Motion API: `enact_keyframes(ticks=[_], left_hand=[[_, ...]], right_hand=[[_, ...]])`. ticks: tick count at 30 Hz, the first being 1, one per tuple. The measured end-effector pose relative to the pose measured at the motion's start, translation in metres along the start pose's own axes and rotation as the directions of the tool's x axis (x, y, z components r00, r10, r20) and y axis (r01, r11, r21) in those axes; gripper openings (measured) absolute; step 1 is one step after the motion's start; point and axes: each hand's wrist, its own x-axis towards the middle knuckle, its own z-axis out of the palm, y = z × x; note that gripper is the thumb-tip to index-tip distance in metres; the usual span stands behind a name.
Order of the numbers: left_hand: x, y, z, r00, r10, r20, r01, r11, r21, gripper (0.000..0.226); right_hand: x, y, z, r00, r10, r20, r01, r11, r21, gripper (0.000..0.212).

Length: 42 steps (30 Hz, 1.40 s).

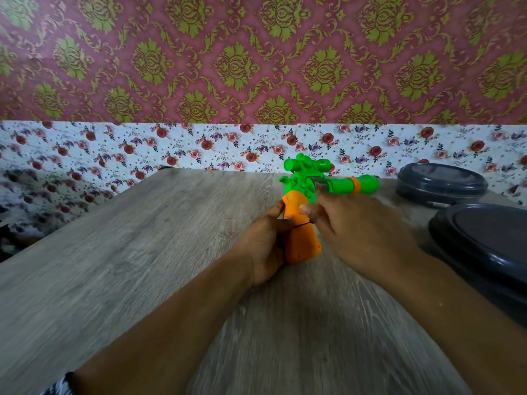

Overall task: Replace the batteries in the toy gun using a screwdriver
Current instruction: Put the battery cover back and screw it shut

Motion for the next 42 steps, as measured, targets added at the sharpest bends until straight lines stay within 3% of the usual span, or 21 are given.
enact_keyframes(ticks=[4, 8, 12, 18, 21, 26, 33, 42], left_hand=[[0.002, 0.0, -0.001, 1.0, -0.011, -0.011, 0.011, 1.0, 0.001, 0.053], [0.003, -0.002, -0.002, 1.0, -0.005, -0.004, 0.005, 1.0, -0.011, 0.052], [0.004, -0.003, -0.003, 1.0, -0.008, -0.023, 0.007, 0.999, -0.034, 0.053], [0.004, -0.003, -0.002, 1.0, 0.018, 0.001, -0.018, 1.0, -0.017, 0.05], [0.005, -0.004, -0.004, 1.0, 0.021, 0.018, -0.021, 1.0, 0.014, 0.051], [0.009, -0.007, -0.007, 1.0, 0.015, 0.02, -0.015, 1.0, 0.011, 0.049], [0.01, -0.009, -0.009, 0.999, 0.021, 0.034, -0.022, 0.999, 0.039, 0.048], [0.01, -0.011, -0.008, 1.0, 0.011, 0.028, -0.012, 0.999, 0.031, 0.048]], right_hand=[[0.001, -0.002, -0.001, 0.992, -0.053, 0.114, 0.024, 0.97, 0.241, 0.011], [0.003, -0.001, -0.002, 0.997, -0.041, 0.069, 0.026, 0.978, 0.206, 0.006], [0.002, -0.002, -0.002, 0.996, -0.039, -0.075, 0.048, 0.992, 0.118, 0.018], [0.001, 0.0, 0.003, 0.997, -0.038, -0.061, 0.038, 0.999, -0.011, 0.035], [0.001, 0.0, 0.0, 0.999, -0.03, -0.014, 0.031, 0.999, 0.032, 0.033], [0.002, 0.001, 0.001, 0.992, -0.101, 0.071, 0.08, 0.964, 0.253, 0.008], [0.0, -0.008, 0.004, 0.988, -0.129, -0.08, 0.139, 0.981, 0.138, 0.014], [-0.001, -0.001, 0.0, 0.993, 0.004, -0.118, 0.012, 0.99, 0.139, 0.036]])
